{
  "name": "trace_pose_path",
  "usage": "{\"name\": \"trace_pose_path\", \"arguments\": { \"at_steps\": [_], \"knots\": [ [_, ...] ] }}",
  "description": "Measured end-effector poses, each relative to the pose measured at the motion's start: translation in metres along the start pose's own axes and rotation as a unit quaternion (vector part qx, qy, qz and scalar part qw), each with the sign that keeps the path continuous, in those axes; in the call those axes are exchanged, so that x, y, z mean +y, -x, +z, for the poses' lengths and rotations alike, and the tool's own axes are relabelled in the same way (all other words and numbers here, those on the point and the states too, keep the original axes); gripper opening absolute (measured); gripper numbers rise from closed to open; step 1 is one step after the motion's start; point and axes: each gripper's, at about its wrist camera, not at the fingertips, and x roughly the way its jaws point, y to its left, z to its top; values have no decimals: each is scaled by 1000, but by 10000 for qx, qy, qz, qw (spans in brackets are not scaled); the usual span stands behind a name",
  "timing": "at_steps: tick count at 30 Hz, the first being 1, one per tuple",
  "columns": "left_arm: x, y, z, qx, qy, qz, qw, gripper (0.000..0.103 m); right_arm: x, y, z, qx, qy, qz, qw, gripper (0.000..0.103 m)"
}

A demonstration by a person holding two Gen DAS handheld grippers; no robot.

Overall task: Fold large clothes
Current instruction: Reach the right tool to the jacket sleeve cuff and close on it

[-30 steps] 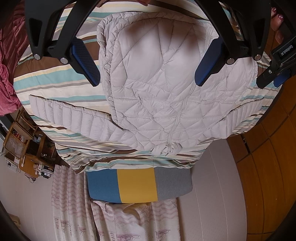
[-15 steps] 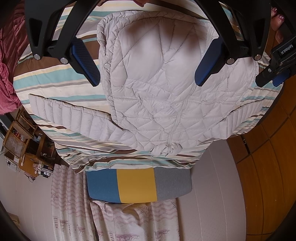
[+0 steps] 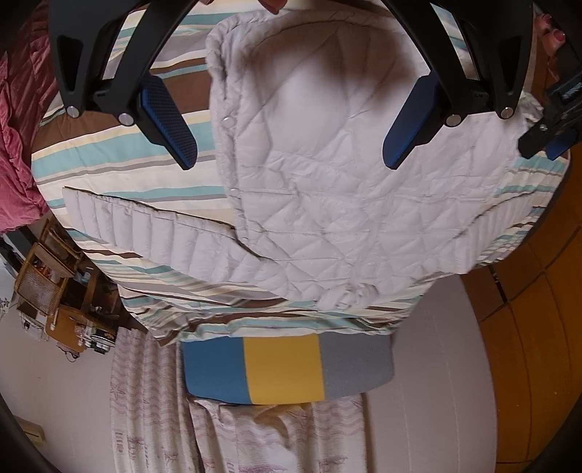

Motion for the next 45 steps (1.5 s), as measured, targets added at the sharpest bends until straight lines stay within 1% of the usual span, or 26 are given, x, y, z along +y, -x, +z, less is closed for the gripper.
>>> {"name": "trace_pose_path", "arguments": {
  "at_steps": [2, 3, 5, 6, 7, 9, 11, 13, 14, 15, 17, 19, 20, 24, 26, 28, 31, 33, 35, 36, 37, 38, 39, 41, 44, 45],
  "knots": [
    [1, -10, 1, 42, -75, 134, 9999, 100, -8, -12, 1, -15, 4, -9, 10000, 101],
    [2, -19, 1, 55, -217, 261, 9994, 100, -13, -18, 1, -67, 17, 83, 9999, 101],
    [4, -33, 4, 119, -346, 514, 9980, 100, -26, -33, -1, -219, 55, 428, 9988, 101],
    [7, -39, 6, 146, -339, 547, 9978, 100, -32, -42, -2, -120, 25, 467, 9988, 101],
    [14, -51, 9, 224, -298, 540, 9978, 100, -42, -55, -4, 34, -65, 378, 9993, 101],
    [25, -68, 14, 435, -193, 557, 9973, 100, -61, -76, -6, 242, -276, 88, 9993, 101],
    [38, -87, 20, 578, -116, 698, 9958, 100, -86, -96, -8, 367, -535, -300, 9974, 101],
    [48, -102, 27, 540, -155, 878, 9945, 100, -118, -115, -7, 461, -849, -691, 9929, 101],
    [50, -109, 31, 541, -205, 980, 9935, 100, -131, -121, -7, 436, -973, -837, 9908, 101],
    [56, -119, 36, 542, -252, 1055, 9926, 100, -147, -127, -6, 409, -1115, -1035, 9875, 101],
    [62, -131, 43, 480, -299, 1067, 9927, 100, -177, -139, -4, 392, -1429, -1298, 9804, 101],
    [70, -146, 51, 450, -323, 1171, 9916, 100, -201, -145, -1, 295, -1701, -1506, 9734, 101],
    [74, -153, 54, 446, -322, 1186, 9914, 100, -216, -149, 2, 259, -1836, -1707, 9677, 99],
    [88, -186, 63, 509, -359, 1320, 9893, 100, -254, -164, 18, 121, -1987, -2469, 9484, 97],
    [92, -199, 65, 575, -330, 1363, 9885, 100, -270, -177, 25, 207, -2044, -2720, 9401, 94],
    [101, -211, 65, 693, -215, 1419, 9872, 100, -283, -192, 30, 395, -2126, -2882, 9328, 89],
    [107, -219, 60, 704, -115, 1400, 9876, 100, -295, -204, 30, 611, -2339, -2988, 9232, 86],
    [105, -222, 54, 665, -274, 1498, 9861, 100, -301, -208, 30, 651, -2468, -2970, 9201, 83],
    [99, -222, 48, 603, -375, 1607, 9845, 100, -302, -213, 31, 722, -2436, -2985, 9200, 71],
    [97, -223, 46, 586, -392, 1657, 9837, 100, -301, -214, 31, 736, -2403, -2955, 9217, 68],
    [97, -224, 44, 594, -351, 1713, 9828, 100, -300, -216, 31, 750, -2377, -2946, 9225, 60],
    [97, -224, 42, 598, -288, 1742, 9825, 100, -300, -219, 32, 741, -2333, -2908, 9249, 49],
    [96, -224, 40, 597, -257, 1761, 9822, 100, -299, -219, 34, 731, -2282, -2858, 9278, 45],
    [93, -221, 35, 562, -206, 1784, 9821, 100, -297, -224, 37, 691, -2200, -2731, 9339, 25],
    [90, -218, 30, 524, -153, 1791, 9823, 100, -293, -230, 47, 645, -2051, -2707, 9384, 15],
    [90, -217, 30, 521, -146, 1803, 9821, 100, -291, -230, 51, 607, -2001, -2706, 9397, 14]
  ]
}}
